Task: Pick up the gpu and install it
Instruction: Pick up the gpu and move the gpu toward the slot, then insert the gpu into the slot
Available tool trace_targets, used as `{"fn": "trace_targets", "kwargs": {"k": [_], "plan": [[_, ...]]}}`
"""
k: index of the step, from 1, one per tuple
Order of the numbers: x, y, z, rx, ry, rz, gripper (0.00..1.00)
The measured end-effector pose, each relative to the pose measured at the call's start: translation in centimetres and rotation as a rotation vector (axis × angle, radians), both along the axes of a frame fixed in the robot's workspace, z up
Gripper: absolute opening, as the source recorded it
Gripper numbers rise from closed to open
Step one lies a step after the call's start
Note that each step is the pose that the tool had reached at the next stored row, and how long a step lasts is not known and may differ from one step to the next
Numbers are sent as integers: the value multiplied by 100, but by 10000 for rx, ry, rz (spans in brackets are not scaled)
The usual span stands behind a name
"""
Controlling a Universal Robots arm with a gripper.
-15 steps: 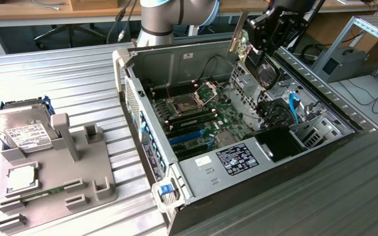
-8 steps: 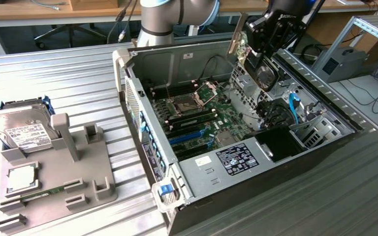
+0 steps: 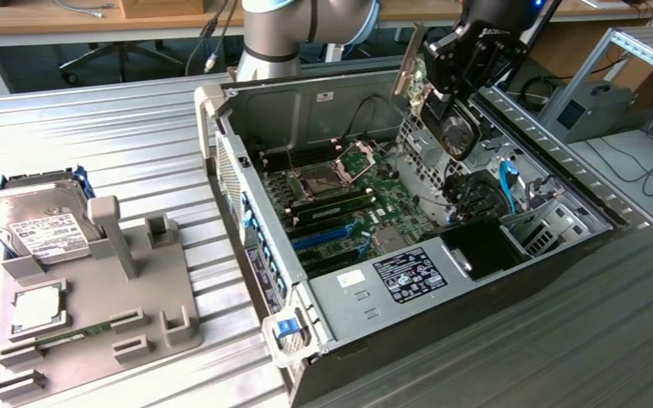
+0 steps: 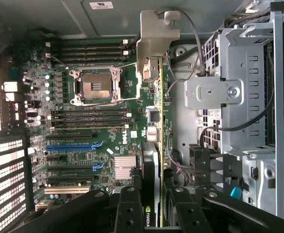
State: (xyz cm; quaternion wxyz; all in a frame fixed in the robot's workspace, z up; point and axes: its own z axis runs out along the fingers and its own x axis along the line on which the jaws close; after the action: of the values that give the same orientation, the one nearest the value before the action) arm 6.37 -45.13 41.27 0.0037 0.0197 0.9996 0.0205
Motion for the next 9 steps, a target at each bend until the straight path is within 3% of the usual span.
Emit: {"fn": "trace_targets", "kwargs": {"k": [9], "plan": [[0, 0, -1, 1, 0, 0, 27]]}}
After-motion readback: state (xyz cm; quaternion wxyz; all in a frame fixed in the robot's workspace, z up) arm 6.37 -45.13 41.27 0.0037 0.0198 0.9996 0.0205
